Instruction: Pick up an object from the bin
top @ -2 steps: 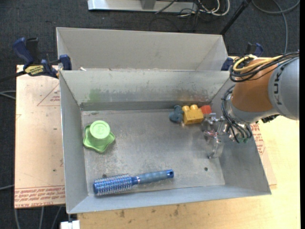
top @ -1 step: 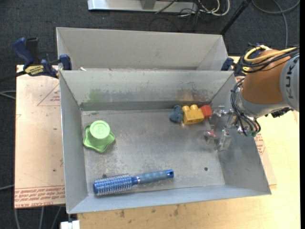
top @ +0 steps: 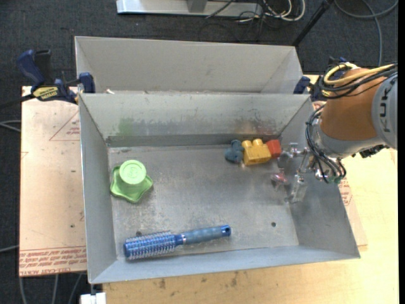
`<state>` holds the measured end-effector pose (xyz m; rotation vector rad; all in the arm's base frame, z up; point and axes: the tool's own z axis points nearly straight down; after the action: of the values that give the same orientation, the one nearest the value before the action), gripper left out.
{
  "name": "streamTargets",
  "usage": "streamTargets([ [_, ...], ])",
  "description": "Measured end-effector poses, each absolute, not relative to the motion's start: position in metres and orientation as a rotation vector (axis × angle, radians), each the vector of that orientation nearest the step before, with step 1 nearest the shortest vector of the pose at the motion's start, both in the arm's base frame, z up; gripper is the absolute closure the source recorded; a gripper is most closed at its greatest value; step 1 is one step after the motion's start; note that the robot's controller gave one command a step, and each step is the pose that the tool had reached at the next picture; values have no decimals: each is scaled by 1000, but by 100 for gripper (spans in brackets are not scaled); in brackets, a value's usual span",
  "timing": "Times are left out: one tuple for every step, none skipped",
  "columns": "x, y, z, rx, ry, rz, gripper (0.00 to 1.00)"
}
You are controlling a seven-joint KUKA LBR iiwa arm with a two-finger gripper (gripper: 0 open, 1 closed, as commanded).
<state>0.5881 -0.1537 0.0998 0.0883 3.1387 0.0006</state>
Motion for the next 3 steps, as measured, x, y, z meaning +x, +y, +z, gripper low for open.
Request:
streamTargets([
  [590,-153,68,111,3140,3,0],
  [591,-153,68,111,3138,1,0],
  [591,-152,68,110,3138,0,100],
])
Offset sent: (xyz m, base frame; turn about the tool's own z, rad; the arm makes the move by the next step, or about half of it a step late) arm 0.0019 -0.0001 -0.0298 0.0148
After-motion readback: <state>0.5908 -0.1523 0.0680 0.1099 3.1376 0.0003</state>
